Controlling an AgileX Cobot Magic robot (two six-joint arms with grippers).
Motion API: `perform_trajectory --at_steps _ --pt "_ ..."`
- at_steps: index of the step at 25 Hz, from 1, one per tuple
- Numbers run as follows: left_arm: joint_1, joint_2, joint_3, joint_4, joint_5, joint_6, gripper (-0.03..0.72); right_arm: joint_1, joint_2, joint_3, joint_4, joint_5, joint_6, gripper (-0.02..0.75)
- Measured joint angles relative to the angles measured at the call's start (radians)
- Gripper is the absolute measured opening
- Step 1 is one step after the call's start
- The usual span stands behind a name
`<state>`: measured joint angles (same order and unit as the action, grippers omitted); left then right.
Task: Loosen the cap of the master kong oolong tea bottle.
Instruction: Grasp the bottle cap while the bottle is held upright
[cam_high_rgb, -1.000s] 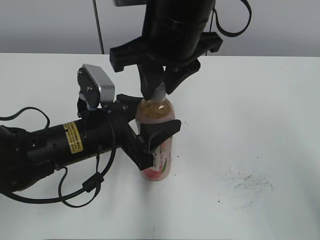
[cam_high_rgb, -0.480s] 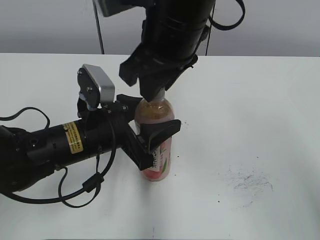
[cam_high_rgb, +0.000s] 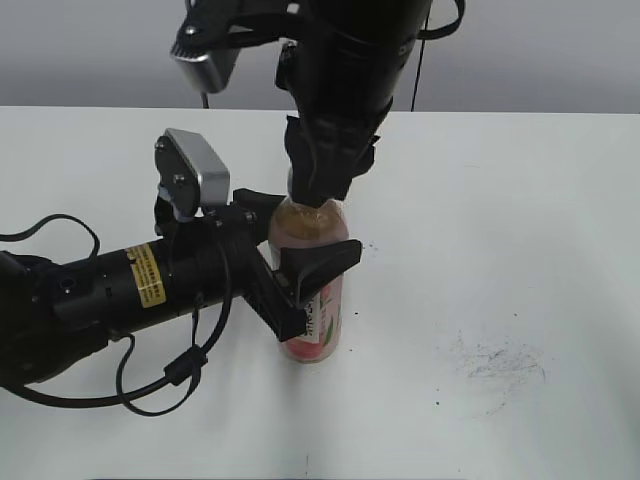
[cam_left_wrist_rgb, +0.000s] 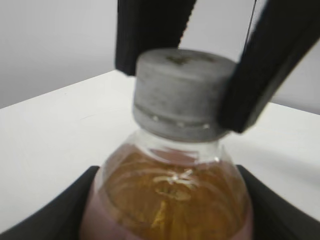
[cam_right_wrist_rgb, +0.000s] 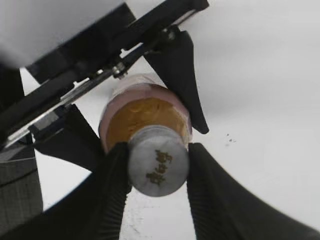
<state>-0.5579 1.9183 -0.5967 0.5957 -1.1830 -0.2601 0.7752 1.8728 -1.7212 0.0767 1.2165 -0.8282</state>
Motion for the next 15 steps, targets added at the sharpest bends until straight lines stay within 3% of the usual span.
perform_trajectory --at_steps 8,15 --pt "0.000 0.000 0.000 0.007 -0.002 0.004 0.451 -0.002 0.000 0.000 0.020 0.001 -0.393 0.274" --pt "0.000 0.000 0.001 0.018 -0.004 0.006 0.450 -0.006 -0.001 -0.001 0.073 0.004 -0.964 0.274"
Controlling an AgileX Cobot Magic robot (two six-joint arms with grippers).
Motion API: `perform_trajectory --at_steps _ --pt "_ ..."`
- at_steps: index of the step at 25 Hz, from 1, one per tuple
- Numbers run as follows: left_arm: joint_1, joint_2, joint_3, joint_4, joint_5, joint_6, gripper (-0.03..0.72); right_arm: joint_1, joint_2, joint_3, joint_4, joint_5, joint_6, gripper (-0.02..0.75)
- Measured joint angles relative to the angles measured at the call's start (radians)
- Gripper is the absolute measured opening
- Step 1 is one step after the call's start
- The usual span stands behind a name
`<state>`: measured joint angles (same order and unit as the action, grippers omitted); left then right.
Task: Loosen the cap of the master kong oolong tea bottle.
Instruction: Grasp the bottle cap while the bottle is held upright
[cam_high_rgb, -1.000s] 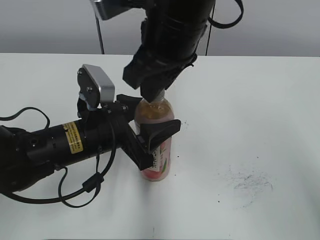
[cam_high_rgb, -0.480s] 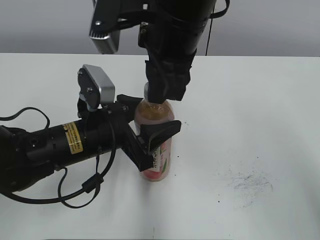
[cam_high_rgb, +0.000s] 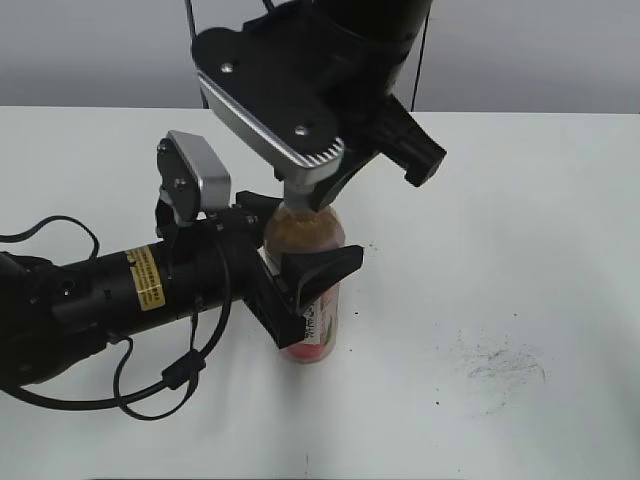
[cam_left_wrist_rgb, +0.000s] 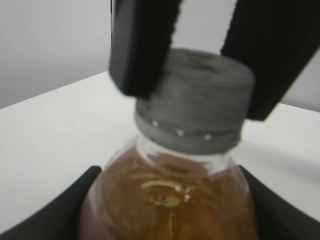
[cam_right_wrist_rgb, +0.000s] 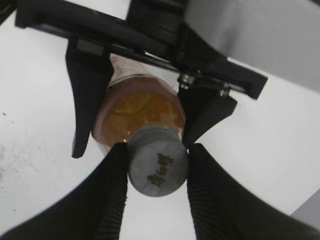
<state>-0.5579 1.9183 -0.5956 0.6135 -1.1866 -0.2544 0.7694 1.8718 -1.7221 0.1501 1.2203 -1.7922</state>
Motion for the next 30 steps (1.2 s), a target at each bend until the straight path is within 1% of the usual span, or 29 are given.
perform_trajectory --at_steps 2,5,8,10,12,14,17,19,20,23,25,27,30 --pt "0.000 0.000 0.002 0.002 -0.001 0.000 0.448 -0.002 0.000 0.000 0.017 0.000 -0.148 0.274" --pt "0.000 0.000 0.002 0.003 -0.001 0.001 0.448 -0.003 0.000 0.000 0.021 0.000 -0.245 0.274" --pt "0.000 0.000 0.002 0.003 -0.001 0.001 0.448 -0.003 0.000 0.000 0.020 0.000 -0.266 0.274" --pt "0.000 0.000 0.002 0.003 -0.001 0.001 0.448 -0.003 0.000 0.000 0.017 0.000 -0.233 0.274" --pt "0.000 0.000 0.002 0.003 -0.001 0.001 0.448 -0.003 0.000 -0.001 0.015 0.000 -0.158 0.283" --pt "0.000 0.000 0.001 -0.001 0.000 0.000 0.448 -0.002 0.000 0.000 0.024 0.000 -0.031 0.349" --pt "0.000 0.000 0.001 -0.003 0.001 -0.002 0.448 0.004 0.001 0.000 0.035 0.000 0.236 0.535" --pt "0.000 0.000 0.001 -0.004 0.002 -0.002 0.448 0.005 0.001 0.000 0.035 0.000 0.463 0.585" --pt "0.000 0.000 0.001 -0.004 0.002 -0.002 0.448 0.005 0.001 0.000 0.033 0.000 0.580 0.585" --pt "0.000 0.000 0.001 -0.004 0.002 -0.002 0.448 0.005 0.001 0.000 0.005 0.000 0.904 0.551" --pt "0.000 0.000 0.001 -0.004 0.002 -0.002 0.448 0.005 0.001 0.000 -0.021 0.000 1.094 0.542" --pt "0.000 0.000 0.001 -0.004 0.002 -0.002 0.448 0.005 0.001 0.000 -0.030 0.000 1.278 0.539" --pt "0.000 0.000 0.001 -0.005 0.002 -0.002 0.448 0.005 0.001 0.000 -0.031 0.000 1.503 0.529"
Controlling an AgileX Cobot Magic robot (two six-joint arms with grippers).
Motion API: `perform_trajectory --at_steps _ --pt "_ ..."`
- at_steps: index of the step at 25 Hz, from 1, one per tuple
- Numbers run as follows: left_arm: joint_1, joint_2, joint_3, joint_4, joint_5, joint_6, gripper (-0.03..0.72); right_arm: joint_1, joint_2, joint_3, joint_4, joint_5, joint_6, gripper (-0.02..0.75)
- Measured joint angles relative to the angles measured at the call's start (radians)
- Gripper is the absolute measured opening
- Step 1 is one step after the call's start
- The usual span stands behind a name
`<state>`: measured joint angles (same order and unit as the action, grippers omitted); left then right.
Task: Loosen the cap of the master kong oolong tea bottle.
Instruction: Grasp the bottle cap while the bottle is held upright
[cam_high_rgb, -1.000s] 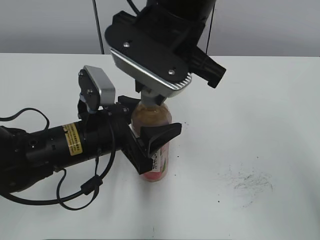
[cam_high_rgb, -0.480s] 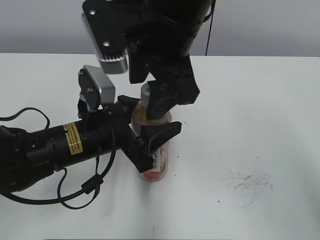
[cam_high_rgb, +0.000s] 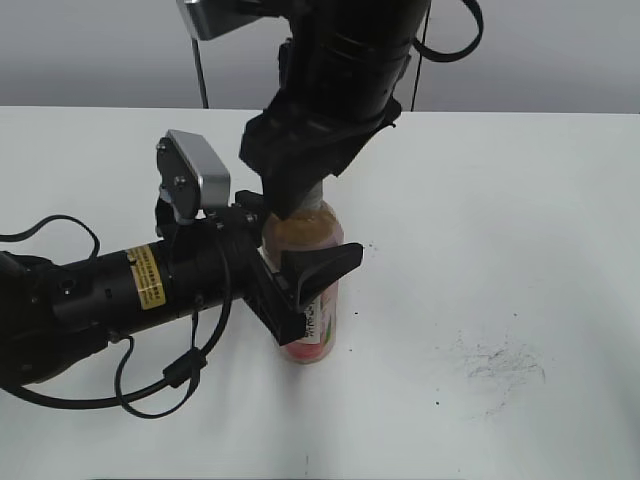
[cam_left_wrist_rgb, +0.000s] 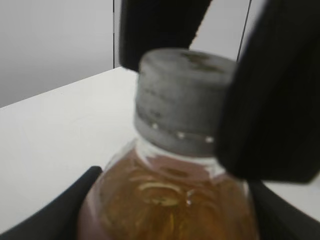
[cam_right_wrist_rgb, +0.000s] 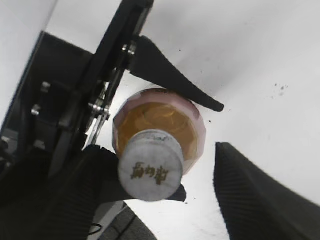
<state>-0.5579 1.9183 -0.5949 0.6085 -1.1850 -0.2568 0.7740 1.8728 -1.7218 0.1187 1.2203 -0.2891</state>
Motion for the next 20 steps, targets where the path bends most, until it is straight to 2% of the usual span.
perform_trajectory --at_steps 5,11,15,20 --pt "0.000 0.000 0.000 0.000 0.000 -0.001 0.448 0.000 0.000 0.000 -0.002 0.000 0.175 0.452" --pt "0.000 0.000 0.000 -0.002 0.000 -0.001 0.448 0.000 0.000 0.000 -0.001 0.000 0.207 0.276" --pt "0.000 0.000 0.000 -0.004 0.000 -0.001 0.448 0.000 0.000 0.000 -0.001 0.000 0.097 0.275" --pt "0.000 0.000 0.000 -0.004 0.000 -0.001 0.448 0.000 0.000 0.000 0.000 0.000 -0.217 0.275"
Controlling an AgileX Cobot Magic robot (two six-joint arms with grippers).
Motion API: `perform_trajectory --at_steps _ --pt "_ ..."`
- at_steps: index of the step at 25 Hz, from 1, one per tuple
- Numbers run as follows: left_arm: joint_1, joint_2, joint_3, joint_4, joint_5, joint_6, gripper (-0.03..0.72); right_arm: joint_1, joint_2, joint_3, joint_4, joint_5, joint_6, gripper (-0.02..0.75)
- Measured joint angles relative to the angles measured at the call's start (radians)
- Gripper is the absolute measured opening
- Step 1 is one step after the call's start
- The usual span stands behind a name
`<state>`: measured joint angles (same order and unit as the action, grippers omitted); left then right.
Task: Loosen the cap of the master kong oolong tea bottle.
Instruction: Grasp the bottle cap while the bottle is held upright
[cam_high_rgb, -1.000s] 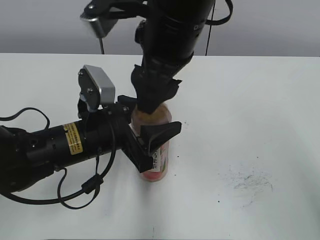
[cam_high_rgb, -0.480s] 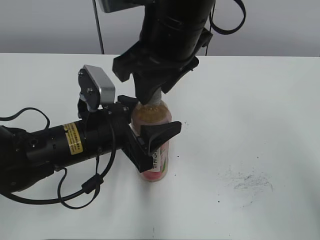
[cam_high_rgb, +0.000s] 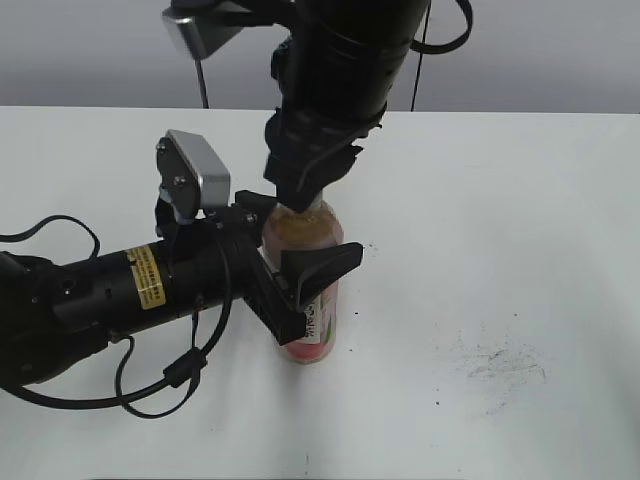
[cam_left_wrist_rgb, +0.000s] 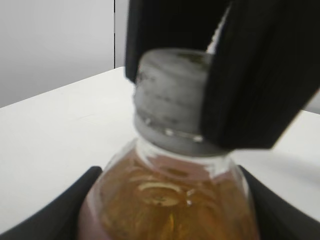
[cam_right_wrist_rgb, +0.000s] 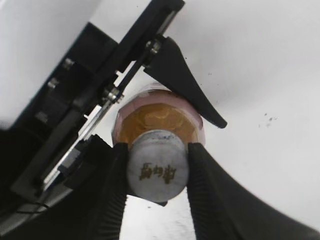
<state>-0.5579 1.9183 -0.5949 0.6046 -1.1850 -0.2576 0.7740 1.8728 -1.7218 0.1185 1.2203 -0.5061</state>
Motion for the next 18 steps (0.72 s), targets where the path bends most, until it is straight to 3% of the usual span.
perform_trajectory --at_steps 18 --pt "0.000 0.000 0.000 0.007 -0.001 0.004 0.448 -0.001 -0.001 -0.001 0.031 -0.001 -1.529 0.274"
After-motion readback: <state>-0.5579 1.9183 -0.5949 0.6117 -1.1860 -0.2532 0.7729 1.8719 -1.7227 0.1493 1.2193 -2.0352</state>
